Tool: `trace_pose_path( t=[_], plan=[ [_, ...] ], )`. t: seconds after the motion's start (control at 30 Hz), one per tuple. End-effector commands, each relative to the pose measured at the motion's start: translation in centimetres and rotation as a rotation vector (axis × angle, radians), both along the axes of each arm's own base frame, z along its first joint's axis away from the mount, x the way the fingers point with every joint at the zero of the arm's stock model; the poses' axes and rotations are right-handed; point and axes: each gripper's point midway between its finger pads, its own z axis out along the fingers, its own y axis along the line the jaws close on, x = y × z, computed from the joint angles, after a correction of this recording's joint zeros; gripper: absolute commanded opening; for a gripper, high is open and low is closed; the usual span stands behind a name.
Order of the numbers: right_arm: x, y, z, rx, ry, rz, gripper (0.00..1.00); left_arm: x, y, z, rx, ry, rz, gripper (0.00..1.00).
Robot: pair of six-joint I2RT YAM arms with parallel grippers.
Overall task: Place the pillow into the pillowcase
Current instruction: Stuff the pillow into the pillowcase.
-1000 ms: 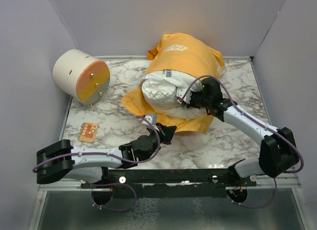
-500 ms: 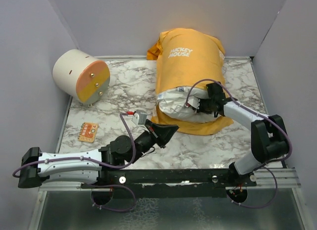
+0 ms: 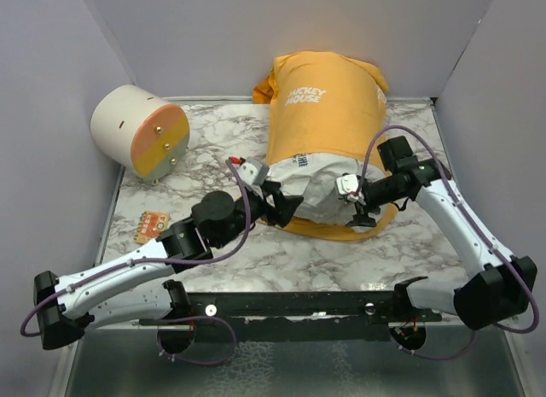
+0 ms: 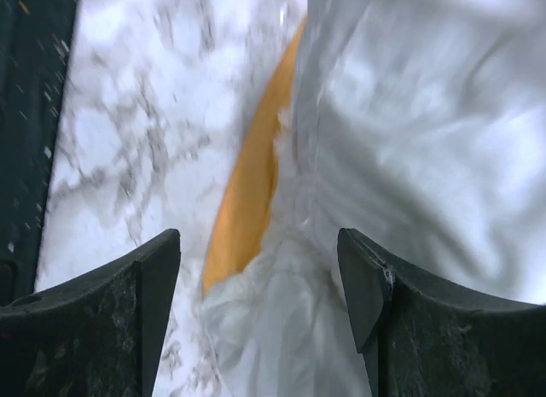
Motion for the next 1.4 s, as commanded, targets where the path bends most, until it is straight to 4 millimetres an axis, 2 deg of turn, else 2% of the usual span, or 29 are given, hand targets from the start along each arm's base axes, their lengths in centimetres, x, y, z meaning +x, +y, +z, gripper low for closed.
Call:
trace_pose_path(
  t=[0.0, 0.03, 0.07, 0.13, 0.2, 0.23, 0.33, 0.43, 0.53, 0.63, 0.73, 0.83, 0.93, 1.0, 1.07, 1.17, 1.27, 1.37],
  plan=[
    [-5.0, 2.7, 7.6, 0.275, 0.076, 0.076, 0.74, 1.6, -0.2, 0.5, 0.149, -0.010, -0.167, 0.72],
    [-4.9, 3.1, 8.6, 0.311, 0.070, 0.059, 0.74, 3.2, -0.2, 0.4, 0.173, 0.019, -0.165, 0.82],
    [-4.6, 3.3, 9.5, 0.338, 0.062, 0.035, 0.74, 4.1, -0.5, 0.4, 0.196, 0.041, -0.176, 0.86],
    [-3.5, 3.2, 11.2, 0.389, 0.040, -0.037, 0.74, 6.0, -1.1, 0.1, 0.248, 0.058, -0.190, 0.88],
    [-1.8, 2.0, 12.6, 0.428, 0.014, -0.143, 0.75, 8.2, -1.1, -0.1, 0.275, 0.074, -0.175, 0.88],
    [-0.8, 0.9, 13.2, 0.448, 0.003, -0.201, 0.74, 9.4, -0.7, 0.2, 0.275, 0.083, -0.158, 0.88],
    [2.6, -4.1, 14.2, 0.535, -0.001, -0.413, 0.68, 12.6, 0.9, 0.3, 0.239, 0.140, -0.116, 0.88],
    [5.4, -9.3, 13.7, 0.604, 0.030, -0.606, 0.68, 14.3, 1.7, 0.1, 0.140, 0.192, -0.118, 0.88],
    [6.8, -11.7, 12.1, 0.587, 0.076, -0.702, 0.68, 14.6, 1.5, -1.5, 0.126, 0.228, -0.144, 0.89],
    [7.4, -12.1, 10.1, 0.577, 0.111, -0.721, 0.73, 14.4, 1.4, -3.3, 0.137, 0.235, -0.164, 0.89],
    [8.3, -12.8, 8.0, 0.565, 0.133, -0.768, 0.73, 14.0, 1.4, -4.8, 0.116, 0.245, -0.189, 0.89],
    [9.2, -13.4, 6.9, 0.560, 0.147, -0.793, 0.73, 13.8, 1.2, -6.6, 0.106, 0.279, -0.203, 0.88],
    [9.6, -13.2, 7.1, 0.575, 0.150, -0.764, 0.73, 13.8, 1.9, -7.5, 0.120, 0.295, -0.157, 0.86],
    [10.2, -13.3, 8.4, 0.586, 0.120, -0.740, 0.73, 13.2, 2.7, -7.4, 0.102, 0.280, -0.126, 0.86],
    [10.5, -13.1, 9.7, 0.606, 0.103, -0.709, 0.73, 12.1, 3.5, -7.3, 0.038, 0.265, -0.101, 0.86],
    [10.5, -12.5, 10.9, 0.645, 0.111, -0.659, 0.73, 10.2, 4.2, -8.8, -0.034, 0.337, -0.104, 0.87],
    [10.0, -11.9, 10.8, 0.671, 0.146, -0.637, 0.73, 9.4, 4.5, -9.3, -0.055, 0.394, -0.103, 0.88],
    [9.2, -11.6, 10.0, 0.672, 0.169, -0.633, 0.74, 9.1, 4.9, -8.4, -0.066, 0.380, -0.095, 0.88]
  ],
)
